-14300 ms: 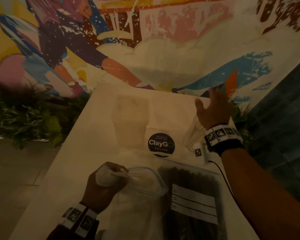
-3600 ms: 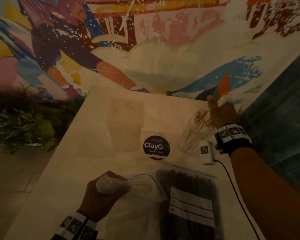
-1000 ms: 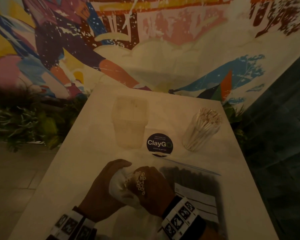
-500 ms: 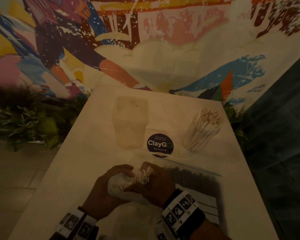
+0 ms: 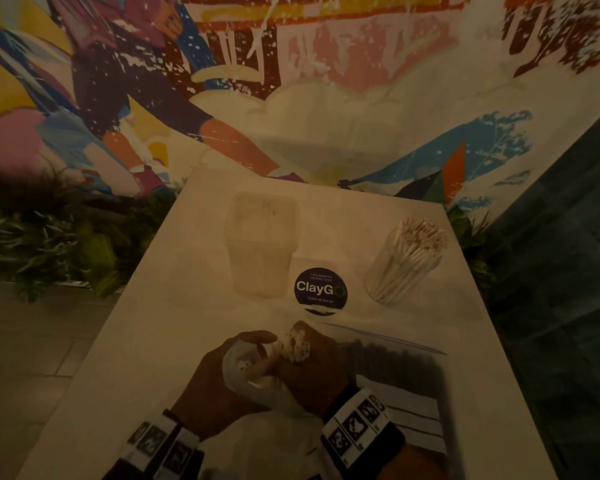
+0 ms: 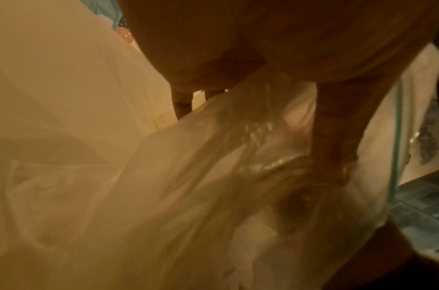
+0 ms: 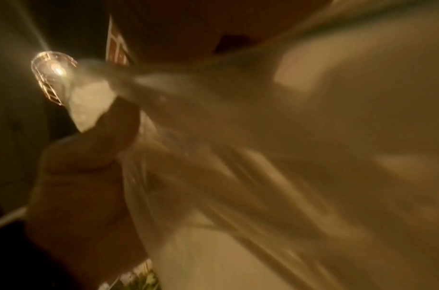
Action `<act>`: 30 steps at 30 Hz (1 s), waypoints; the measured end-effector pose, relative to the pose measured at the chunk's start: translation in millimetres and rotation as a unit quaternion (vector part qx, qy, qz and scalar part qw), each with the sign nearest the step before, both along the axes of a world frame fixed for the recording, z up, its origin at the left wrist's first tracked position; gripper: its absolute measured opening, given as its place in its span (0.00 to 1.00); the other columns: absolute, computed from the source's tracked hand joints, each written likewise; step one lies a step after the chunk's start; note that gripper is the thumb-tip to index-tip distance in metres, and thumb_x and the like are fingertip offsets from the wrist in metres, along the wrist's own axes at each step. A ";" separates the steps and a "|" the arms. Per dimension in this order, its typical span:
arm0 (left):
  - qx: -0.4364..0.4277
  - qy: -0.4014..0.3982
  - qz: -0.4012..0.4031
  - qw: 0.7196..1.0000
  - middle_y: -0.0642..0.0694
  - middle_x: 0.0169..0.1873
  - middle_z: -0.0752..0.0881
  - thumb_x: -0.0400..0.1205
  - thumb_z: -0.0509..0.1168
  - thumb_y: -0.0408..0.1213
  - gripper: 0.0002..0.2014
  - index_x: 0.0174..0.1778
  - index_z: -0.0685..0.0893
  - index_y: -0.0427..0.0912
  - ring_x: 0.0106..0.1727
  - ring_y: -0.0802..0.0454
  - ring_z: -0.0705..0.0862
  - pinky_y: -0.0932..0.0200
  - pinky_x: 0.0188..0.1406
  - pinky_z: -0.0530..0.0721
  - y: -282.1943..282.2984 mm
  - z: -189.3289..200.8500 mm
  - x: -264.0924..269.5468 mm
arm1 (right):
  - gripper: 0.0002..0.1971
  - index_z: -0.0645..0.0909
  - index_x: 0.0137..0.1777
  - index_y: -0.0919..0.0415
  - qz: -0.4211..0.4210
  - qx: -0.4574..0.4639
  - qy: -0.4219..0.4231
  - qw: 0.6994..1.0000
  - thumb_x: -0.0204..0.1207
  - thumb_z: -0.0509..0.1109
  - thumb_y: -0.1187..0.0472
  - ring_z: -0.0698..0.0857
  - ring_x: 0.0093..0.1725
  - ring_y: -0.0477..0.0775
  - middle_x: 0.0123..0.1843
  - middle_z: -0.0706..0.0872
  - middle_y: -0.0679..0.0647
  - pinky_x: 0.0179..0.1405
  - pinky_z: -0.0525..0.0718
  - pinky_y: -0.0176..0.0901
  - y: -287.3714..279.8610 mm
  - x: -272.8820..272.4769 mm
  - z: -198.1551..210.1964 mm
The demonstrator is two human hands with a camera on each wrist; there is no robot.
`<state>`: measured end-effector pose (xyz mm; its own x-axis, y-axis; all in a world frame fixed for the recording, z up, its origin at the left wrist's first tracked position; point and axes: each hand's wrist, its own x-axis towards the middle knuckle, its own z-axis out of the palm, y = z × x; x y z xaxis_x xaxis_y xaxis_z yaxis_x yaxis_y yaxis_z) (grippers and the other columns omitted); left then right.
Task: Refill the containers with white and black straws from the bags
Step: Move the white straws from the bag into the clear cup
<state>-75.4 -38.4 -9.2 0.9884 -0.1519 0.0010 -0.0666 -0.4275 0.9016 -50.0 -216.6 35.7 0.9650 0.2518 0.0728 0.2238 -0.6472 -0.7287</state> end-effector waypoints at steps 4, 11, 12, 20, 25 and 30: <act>0.004 -0.036 -0.049 0.998 0.75 0.56 0.81 0.58 0.65 0.71 0.27 0.55 0.78 0.76 0.55 0.80 0.76 0.82 0.59 0.71 -19.1 17.1 2.4 | 0.33 0.78 0.34 0.66 -0.007 0.141 -0.033 0.989 0.67 0.68 0.30 0.78 0.30 0.51 0.30 0.80 0.54 0.30 0.78 0.48 2.3 0.6 -0.2; -0.099 -0.035 0.033 0.994 0.66 0.36 0.86 0.54 0.72 0.66 0.14 0.35 0.81 0.82 0.40 0.57 0.86 0.49 0.48 0.84 -29.3 25.8 -0.5 | 0.24 0.68 0.28 0.53 -0.041 0.272 -0.023 0.961 0.66 0.72 0.35 0.75 0.25 0.37 0.24 0.76 0.38 0.27 0.72 0.25 10.1 2.2 14.4; -0.109 -0.020 0.027 0.994 0.65 0.39 0.87 0.55 0.73 0.60 0.12 0.34 0.84 0.74 0.40 0.53 0.86 0.44 0.47 0.86 -26.6 26.3 -1.4 | 0.26 0.67 0.28 0.53 -0.056 0.299 -0.013 0.952 0.62 0.73 0.33 0.75 0.24 0.38 0.23 0.76 0.40 0.27 0.73 0.27 9.9 2.0 15.7; -0.162 0.013 0.033 0.986 0.44 0.38 0.89 0.63 0.76 0.48 0.10 0.36 0.88 0.50 0.41 0.46 0.88 0.41 0.44 0.87 -24.9 23.6 -1.9 | 0.28 0.71 0.34 0.60 -0.113 0.352 0.043 0.928 0.58 0.79 0.38 0.76 0.27 0.56 0.27 0.73 0.59 0.29 0.78 0.40 3.3 1.3 9.1; -0.155 0.021 0.040 0.987 0.44 0.37 0.89 0.63 0.75 0.49 0.09 0.37 0.88 0.53 0.39 0.45 0.88 0.39 0.40 0.87 -25.7 19.3 -2.8 | 0.16 0.72 0.33 0.67 -0.086 0.283 0.064 0.953 0.73 0.75 0.60 0.75 0.25 0.39 0.25 0.72 0.51 0.27 0.70 0.23 3.4 -12.4 -1.6; -0.160 0.006 0.039 0.986 0.45 0.34 0.88 0.63 0.74 0.49 0.08 0.33 0.86 0.52 0.36 0.47 0.87 0.49 0.37 0.86 -25.0 19.0 -6.5 | 0.29 0.71 0.29 0.67 -0.122 0.266 -0.052 0.955 0.72 0.70 0.39 0.76 0.23 0.49 0.24 0.77 0.62 0.26 0.72 0.31 5.8 -10.0 7.8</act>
<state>-81.9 -63.4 9.8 0.9972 -0.0701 0.0241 -0.0328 -0.1247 0.9917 -60.0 -210.8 43.5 0.9707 -0.0786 0.2272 0.2037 -0.2328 -0.9509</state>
